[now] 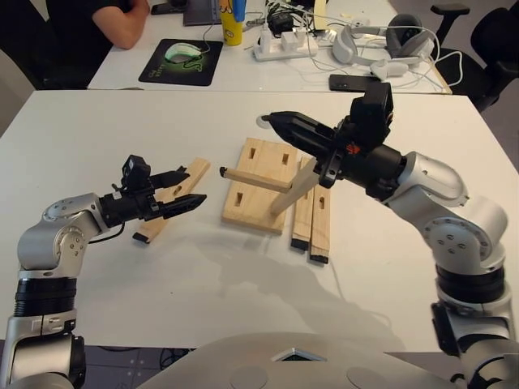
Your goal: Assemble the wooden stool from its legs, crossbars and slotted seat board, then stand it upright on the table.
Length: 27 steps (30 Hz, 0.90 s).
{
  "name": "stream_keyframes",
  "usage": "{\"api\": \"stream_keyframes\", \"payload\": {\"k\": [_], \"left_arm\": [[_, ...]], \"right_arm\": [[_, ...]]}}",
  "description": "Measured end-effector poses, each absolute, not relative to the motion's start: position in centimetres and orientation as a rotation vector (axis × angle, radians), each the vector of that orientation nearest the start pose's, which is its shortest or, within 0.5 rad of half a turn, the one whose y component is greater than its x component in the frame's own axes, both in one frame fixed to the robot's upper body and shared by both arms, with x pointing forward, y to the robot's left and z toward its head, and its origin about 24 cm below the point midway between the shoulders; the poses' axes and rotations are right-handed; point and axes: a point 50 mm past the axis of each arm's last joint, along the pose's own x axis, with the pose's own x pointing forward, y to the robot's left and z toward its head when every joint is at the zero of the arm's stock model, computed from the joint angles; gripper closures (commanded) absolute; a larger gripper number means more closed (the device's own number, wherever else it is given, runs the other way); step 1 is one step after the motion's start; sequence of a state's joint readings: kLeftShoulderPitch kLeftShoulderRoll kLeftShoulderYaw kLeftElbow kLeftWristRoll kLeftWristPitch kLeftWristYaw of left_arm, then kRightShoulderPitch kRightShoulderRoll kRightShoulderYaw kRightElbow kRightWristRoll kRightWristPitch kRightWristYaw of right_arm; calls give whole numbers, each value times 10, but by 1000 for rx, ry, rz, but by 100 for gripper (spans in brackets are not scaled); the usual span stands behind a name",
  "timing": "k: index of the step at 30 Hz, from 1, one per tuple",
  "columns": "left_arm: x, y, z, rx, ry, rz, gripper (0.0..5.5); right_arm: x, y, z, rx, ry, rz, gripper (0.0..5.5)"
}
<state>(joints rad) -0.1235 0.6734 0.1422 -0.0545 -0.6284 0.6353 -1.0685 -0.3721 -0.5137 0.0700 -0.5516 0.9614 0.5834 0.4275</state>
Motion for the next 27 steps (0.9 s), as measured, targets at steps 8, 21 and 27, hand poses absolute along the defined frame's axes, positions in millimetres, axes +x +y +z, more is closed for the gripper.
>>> {"api": "stream_keyframes", "payload": {"k": [8,21,27], "left_arm": [[236,232,96,-199,377,-995,73],[228,196,67,44,490,-1016,73],[218,172,42,112,540,-1019,73]], "right_arm": [[269,-154,254,476,-408,800,549],[270,-212,135,48,154,417,549],[268,-203,117,-112,307,458,549]]}}
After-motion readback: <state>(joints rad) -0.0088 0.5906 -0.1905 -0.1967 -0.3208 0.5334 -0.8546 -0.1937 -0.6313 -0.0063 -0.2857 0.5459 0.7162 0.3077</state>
